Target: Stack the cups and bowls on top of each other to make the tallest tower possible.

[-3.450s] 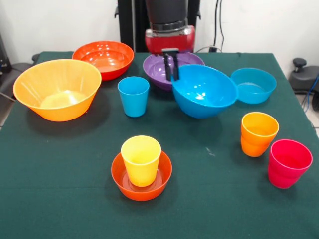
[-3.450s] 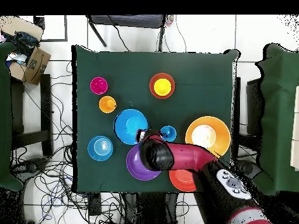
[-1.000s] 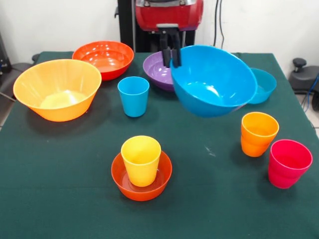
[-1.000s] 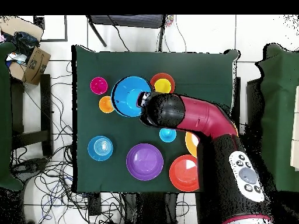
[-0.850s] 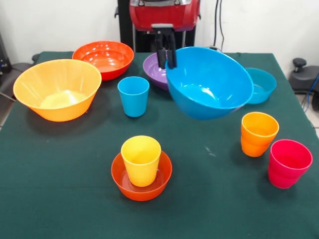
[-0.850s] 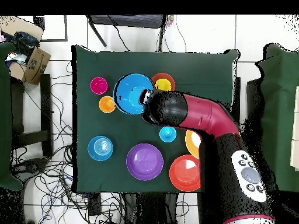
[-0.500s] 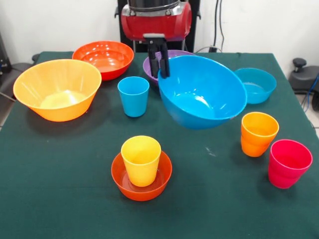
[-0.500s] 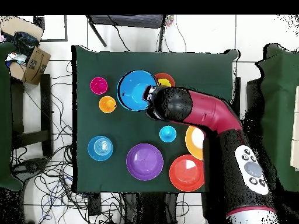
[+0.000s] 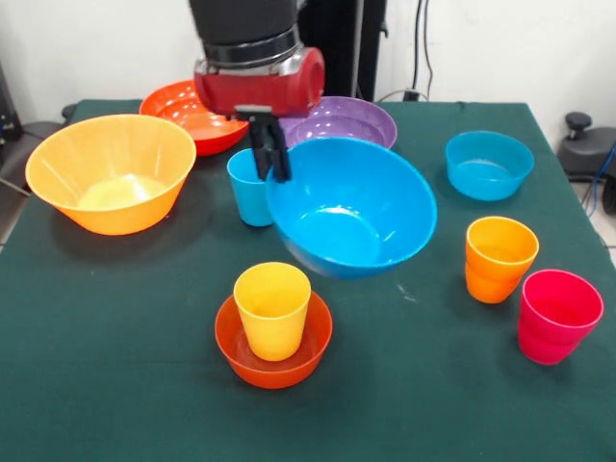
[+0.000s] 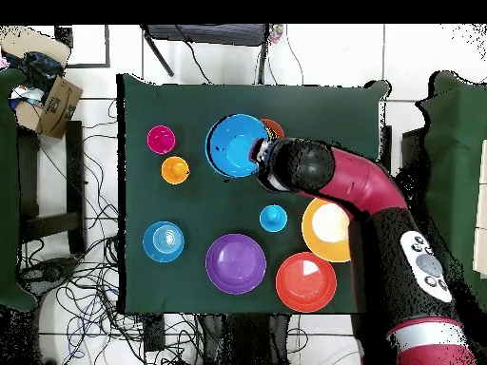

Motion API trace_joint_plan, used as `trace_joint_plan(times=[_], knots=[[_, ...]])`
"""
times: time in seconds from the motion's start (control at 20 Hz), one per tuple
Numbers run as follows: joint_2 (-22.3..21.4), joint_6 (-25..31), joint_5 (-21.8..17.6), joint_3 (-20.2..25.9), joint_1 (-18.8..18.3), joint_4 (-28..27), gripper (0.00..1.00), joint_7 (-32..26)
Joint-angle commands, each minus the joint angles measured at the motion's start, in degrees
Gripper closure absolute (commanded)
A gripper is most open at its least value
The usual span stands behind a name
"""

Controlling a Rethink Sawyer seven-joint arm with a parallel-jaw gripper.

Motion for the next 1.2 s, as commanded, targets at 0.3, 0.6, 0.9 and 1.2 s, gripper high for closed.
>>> trace_joint_plan(times=[0.3,0.6,0.9,1.2], knots=[[2.4,10.8,0.7,6.3,-3.5,-2.1,1.00,-4.3],[1.7,11.2,2.8,8.3,-4.4,0.5,1.00,-2.8],[3.6,10.2,3.1,10.6,-5.9,-0.3,1.00,-4.1],[3.4,9.2,1.8,12.0,-7.4,0.1,1.00,-5.4]])
